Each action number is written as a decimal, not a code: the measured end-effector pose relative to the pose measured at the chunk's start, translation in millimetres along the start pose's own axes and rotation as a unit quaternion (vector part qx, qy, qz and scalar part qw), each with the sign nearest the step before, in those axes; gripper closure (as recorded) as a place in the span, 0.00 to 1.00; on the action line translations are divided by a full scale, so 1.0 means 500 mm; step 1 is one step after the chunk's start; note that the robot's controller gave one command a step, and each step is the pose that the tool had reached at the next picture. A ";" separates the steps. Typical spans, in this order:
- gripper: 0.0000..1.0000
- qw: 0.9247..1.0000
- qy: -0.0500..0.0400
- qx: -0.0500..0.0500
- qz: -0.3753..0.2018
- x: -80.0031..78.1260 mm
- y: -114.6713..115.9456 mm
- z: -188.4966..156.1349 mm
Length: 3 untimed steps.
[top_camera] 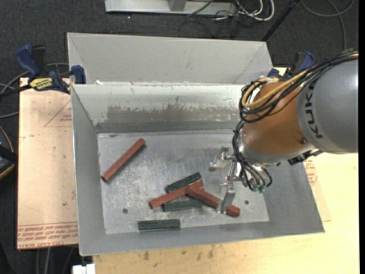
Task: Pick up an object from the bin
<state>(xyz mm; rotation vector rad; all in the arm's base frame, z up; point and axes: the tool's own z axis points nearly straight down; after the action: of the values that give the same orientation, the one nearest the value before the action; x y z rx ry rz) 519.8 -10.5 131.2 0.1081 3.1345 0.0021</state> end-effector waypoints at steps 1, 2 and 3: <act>0.00 0.999 0.005 0.000 0.039 0.013 0.005 0.045; 0.00 1.000 0.002 0.000 0.022 0.040 0.037 0.003; 0.00 0.998 -0.007 -0.001 0.068 0.035 0.048 0.092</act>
Offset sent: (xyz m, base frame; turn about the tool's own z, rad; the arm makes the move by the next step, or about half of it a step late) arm -0.0185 0.0183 -0.0022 0.0458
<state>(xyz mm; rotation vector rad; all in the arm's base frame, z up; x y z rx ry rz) 504.5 14.8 85.0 0.3198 3.1051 0.0037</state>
